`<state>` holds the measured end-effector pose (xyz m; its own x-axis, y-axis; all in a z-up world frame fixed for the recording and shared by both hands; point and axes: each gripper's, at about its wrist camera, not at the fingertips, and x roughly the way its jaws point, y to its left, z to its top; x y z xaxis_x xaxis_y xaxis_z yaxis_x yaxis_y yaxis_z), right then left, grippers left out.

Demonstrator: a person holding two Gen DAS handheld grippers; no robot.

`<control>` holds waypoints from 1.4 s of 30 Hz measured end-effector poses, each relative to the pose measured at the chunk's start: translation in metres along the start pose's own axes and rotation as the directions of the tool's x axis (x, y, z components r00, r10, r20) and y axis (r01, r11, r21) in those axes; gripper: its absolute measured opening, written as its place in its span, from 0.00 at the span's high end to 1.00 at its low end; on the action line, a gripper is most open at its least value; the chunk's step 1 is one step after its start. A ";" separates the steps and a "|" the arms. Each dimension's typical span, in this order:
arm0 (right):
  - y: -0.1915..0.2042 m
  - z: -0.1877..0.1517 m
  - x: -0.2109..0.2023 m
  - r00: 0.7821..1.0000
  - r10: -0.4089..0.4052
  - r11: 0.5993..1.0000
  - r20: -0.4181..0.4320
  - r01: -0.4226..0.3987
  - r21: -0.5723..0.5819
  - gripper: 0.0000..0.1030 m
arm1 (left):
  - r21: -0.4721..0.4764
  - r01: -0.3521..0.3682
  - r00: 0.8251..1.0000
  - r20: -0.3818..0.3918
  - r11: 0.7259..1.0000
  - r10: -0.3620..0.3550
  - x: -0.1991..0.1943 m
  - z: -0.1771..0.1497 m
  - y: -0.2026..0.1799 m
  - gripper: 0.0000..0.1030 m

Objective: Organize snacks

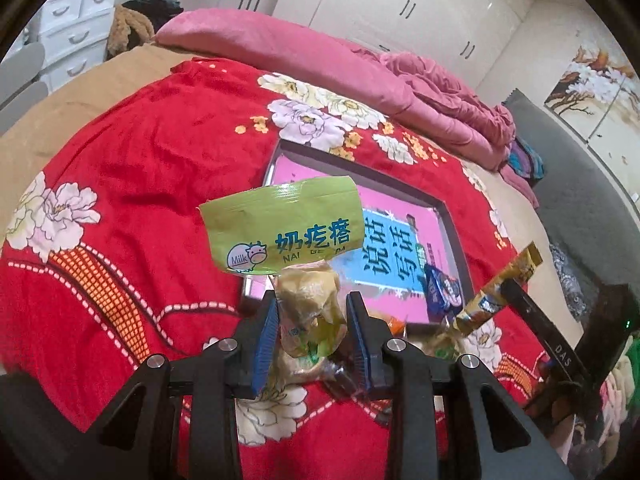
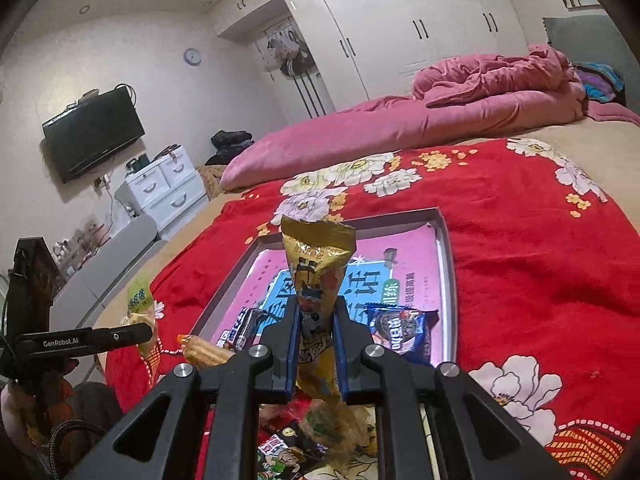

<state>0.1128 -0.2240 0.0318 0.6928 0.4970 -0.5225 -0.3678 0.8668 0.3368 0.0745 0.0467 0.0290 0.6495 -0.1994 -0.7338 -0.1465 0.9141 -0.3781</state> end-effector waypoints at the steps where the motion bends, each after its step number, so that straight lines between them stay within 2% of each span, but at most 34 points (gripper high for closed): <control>1: -0.001 0.000 -0.001 1.000 -0.007 1.000 0.004 0.007 0.003 0.85 | 0.001 -0.001 1.000 0.003 1.000 0.001 0.002 0.002 -0.001 0.66; 6: -0.005 0.002 -0.003 0.999 -0.029 0.999 0.017 0.029 0.013 0.85 | 0.001 -0.009 1.000 0.011 1.000 0.009 0.011 0.012 -0.002 0.66; 17: -0.012 0.006 -0.006 0.997 -0.057 0.998 0.044 0.056 0.024 0.85 | 0.007 -0.043 0.999 -0.028 0.999 0.044 0.043 0.019 0.001 0.66; 25: -0.015 0.008 -0.003 0.997 -0.059 0.998 0.049 0.057 0.038 0.85 | 0.023 -0.059 0.998 -0.037 0.998 0.060 0.056 0.022 -0.002 0.66; 33: -0.015 0.009 -0.002 0.997 -0.058 0.998 0.048 0.056 0.039 0.85 | -0.002 -0.067 0.997 -0.033 0.998 0.067 0.063 0.030 0.005 0.66; 42: -0.015 0.010 0.007 0.998 -0.053 0.998 0.035 0.052 0.037 0.85 | -0.002 -0.076 0.995 -0.060 0.997 0.075 0.079 0.030 0.008 0.67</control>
<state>0.1300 -0.2341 0.0310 0.7324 0.4488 -0.5120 -0.3087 0.8891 0.3379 0.1472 0.0487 -0.0152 0.5903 -0.1509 -0.7929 -0.1964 0.9260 -0.3224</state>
